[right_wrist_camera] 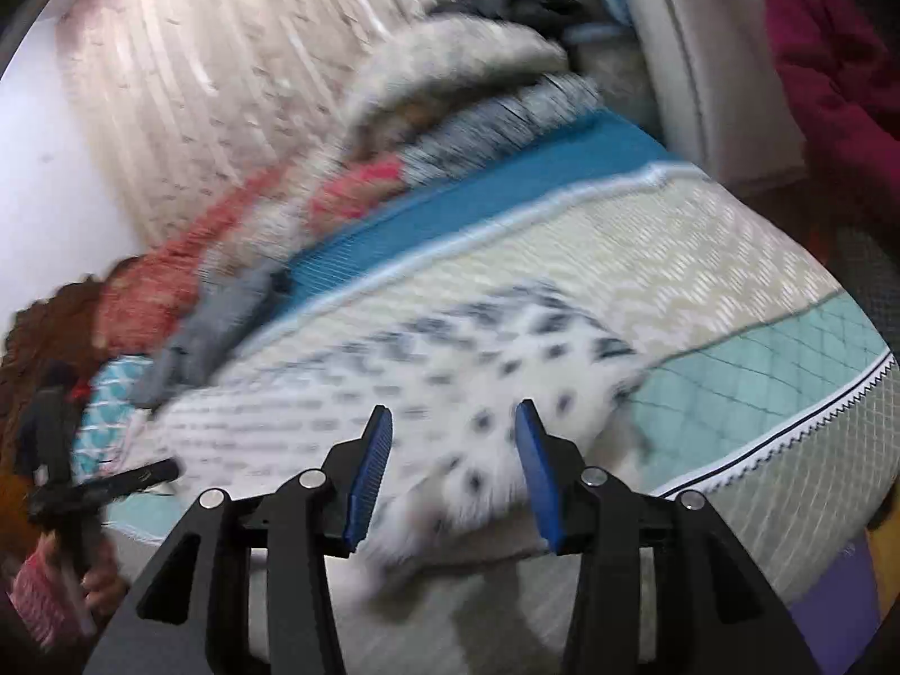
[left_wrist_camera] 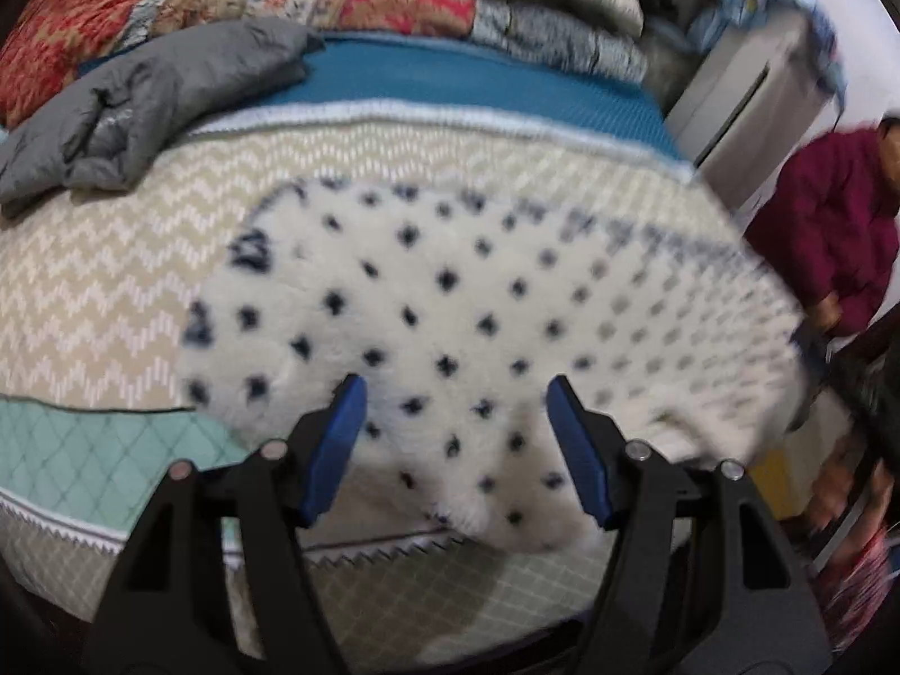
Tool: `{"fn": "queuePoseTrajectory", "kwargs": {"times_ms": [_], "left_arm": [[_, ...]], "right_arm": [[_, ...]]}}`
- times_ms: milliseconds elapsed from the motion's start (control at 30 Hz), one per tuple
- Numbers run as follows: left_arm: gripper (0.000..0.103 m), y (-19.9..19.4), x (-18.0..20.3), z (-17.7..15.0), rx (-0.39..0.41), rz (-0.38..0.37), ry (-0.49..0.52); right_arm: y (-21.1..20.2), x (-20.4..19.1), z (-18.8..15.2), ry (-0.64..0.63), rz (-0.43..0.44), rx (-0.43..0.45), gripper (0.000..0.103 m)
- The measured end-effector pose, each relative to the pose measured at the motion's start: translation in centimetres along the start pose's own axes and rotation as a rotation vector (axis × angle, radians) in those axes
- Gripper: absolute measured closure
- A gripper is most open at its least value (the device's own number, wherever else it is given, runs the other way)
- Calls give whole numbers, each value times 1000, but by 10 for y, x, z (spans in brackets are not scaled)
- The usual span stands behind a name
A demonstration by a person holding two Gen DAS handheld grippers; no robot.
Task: Fold large clothes
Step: 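Grasp the dotted blanket edge with the left tool while the right tool holds it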
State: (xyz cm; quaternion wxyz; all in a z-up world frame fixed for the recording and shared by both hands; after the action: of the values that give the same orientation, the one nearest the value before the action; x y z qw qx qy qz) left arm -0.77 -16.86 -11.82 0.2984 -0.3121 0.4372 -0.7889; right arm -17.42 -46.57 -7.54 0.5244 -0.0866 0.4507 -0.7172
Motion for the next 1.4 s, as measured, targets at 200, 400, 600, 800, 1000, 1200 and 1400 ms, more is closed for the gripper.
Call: {"fn": "queuePoseTrajectory", "kwargs": {"times_ms": [200, 400, 600, 800, 1000, 1200, 1400], "left_arm": [[37, 47, -12, 0, -113, 48, -27], [37, -12, -7, -19, 29, -1, -25], [37, -31, 9, -26, 69, -10, -29], [34, 9, 22, -31, -66, 13, -65], [26, 47, 14, -36, -172, -7, -166], [26, 45, 11, -40, -156, -3, -149], [22, 47, 16, -42, -158, 22, -121]], "right_arm": [[50, 32, -8, 94, -70, -92, 68], [-4, 19, -27, 83, -29, 26, 68], [-4, -1, -35, 48, 3, 6, 68], [42, -31, -53, 64, 85, -204, 67], [56, -16, -79, 103, 176, -128, 67], [55, -19, -87, 83, 170, -102, 67], [55, -20, -92, 87, 186, -91, 67]]}}
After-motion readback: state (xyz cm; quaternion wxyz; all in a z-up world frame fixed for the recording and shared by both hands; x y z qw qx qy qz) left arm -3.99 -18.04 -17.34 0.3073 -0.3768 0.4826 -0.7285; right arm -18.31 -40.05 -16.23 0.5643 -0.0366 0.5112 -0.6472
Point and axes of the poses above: each gripper's, at about its wrist camera, not at the fingertips, and y roughly the way its jaws point, x to its right, z to its top, the point moved 1 cm from there along y, roughly the way its jaws point, and after that the axes turned 8 degrees about -x, right-handed, at the moved point
